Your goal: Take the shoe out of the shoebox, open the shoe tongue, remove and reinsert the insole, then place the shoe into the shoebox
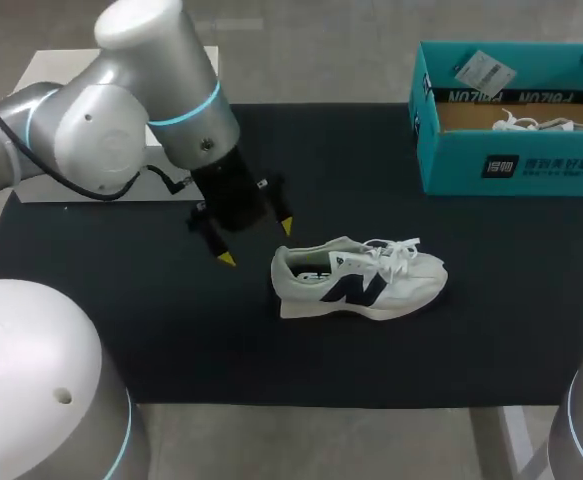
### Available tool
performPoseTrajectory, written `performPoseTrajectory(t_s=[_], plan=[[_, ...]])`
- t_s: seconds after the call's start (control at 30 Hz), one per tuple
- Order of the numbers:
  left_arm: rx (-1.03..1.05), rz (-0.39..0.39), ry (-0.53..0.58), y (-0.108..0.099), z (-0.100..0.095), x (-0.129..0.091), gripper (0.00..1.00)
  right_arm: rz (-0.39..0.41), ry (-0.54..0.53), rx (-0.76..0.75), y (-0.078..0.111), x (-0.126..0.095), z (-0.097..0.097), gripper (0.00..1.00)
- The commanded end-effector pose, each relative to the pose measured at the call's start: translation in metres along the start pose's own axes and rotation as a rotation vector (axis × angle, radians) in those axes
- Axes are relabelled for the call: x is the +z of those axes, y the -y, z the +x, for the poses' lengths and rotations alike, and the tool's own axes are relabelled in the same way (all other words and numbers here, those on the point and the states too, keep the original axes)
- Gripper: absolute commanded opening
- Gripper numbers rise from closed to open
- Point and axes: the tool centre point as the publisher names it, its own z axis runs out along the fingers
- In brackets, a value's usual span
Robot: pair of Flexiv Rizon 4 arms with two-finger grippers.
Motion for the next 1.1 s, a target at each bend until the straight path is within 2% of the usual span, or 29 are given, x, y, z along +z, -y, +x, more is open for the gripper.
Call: performPoseTrajectory(t_s=[0.03,0.13,0.23,0.33,0.83,0.87,0.9,0.97,1.03,1.1], plan=[[-0.215,0.410,0.794,-0.018,0.020,-0.003,1.00,0.002,0.000,0.000,-0.001,0.000,0.000,1.00],[-0.238,0.444,0.879,-0.026,0.022,-0.005,1.00,0.002,0.000,0.000,-0.001,0.000,0.000,1.00],[-0.256,0.472,0.910,-0.032,0.023,-0.005,1.00,0.002,0.000,0.000,-0.001,0.000,0.000,1.00],[-0.252,0.445,0.899,-0.033,0.021,-0.009,1.00,0.002,0.000,0.000,-0.001,0.000,0.000,1.00],[-0.252,0.445,0.899,-0.033,0.021,-0.009,1.00,0.002,0.000,0.000,-0.001,0.000,0.000,1.00],[-0.327,0.475,0.907,-0.034,0.022,-0.010,1.00,0.002,0.000,0.000,-0.001,0.000,0.000,1.00],[-0.369,0.512,0.875,-0.033,0.024,-0.010,1.00,0.002,0.000,0.000,-0.001,0.000,0.000,1.00],[-0.446,0.493,0.843,-0.032,0.026,-0.014,1.00,0.002,0.000,0.000,-0.001,0.000,0.000,1.00],[-0.498,0.516,0.822,-0.027,0.028,-0.022,1.00,0.002,0.000,0.000,-0.001,0.000,0.000,1.00],[-0.536,0.520,0.755,-0.023,0.029,-0.029,1.00,0.002,0.000,0.000,-0.001,0.000,0.000,1.00]])
